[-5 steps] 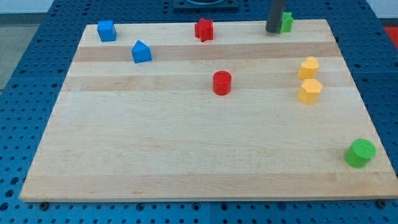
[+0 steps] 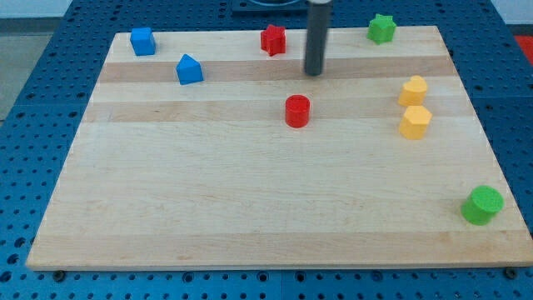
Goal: Push the blue triangle to the left center of the board
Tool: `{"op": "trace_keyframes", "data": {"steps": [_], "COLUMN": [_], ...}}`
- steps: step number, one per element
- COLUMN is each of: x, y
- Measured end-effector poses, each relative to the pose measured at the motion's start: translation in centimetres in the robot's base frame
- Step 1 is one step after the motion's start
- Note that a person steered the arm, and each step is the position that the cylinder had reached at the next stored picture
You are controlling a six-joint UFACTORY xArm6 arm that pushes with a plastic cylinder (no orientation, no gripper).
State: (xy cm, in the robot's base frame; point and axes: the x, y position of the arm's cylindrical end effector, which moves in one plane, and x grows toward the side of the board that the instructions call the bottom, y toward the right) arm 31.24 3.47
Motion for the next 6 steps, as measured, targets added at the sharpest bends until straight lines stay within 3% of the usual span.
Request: {"op": "trace_keyframes", "data": {"steps": [1, 3, 6], "x": [0.0, -4.9, 0.2], "y": [-6.5, -15.2, -22.2]}}
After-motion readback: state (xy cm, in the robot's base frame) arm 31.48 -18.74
